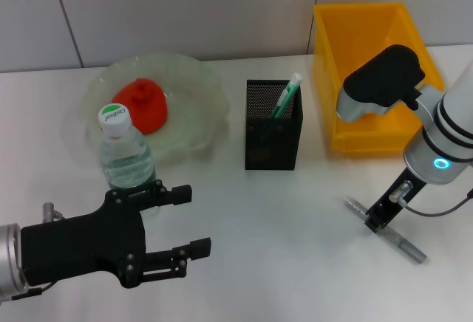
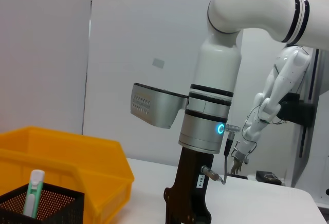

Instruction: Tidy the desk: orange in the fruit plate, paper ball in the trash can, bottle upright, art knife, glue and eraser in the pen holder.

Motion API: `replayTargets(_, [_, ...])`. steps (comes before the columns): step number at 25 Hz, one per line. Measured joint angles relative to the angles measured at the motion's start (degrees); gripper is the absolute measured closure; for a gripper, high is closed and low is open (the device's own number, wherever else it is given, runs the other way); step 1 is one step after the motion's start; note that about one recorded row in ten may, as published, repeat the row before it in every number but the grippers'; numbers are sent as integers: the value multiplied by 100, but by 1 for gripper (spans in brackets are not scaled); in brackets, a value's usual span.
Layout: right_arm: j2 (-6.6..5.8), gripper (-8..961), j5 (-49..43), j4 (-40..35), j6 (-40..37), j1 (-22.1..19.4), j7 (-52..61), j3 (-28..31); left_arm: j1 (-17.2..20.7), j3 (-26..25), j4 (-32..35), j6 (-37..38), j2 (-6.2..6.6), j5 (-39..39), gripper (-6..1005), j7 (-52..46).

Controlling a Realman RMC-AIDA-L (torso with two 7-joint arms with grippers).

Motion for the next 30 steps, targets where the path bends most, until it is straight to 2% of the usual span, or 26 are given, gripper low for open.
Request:
replayTargets(5, [0,776,2,0,-13,1,16,1,0,9,-4,1,0,-4,210,6])
replayTargets(19, [0,822,44,108,-179,0,29,7,0,20,-5,22,0,-34,210,6])
replayTargets(25, [0,826,166,542,-418,-57,33,61,1,20,-5,36,0,-36,210,-2])
replayTargets(30, [-1,828,167,1335,-787,-127,50,189,8,0,-5,74,0,-36,210,-4])
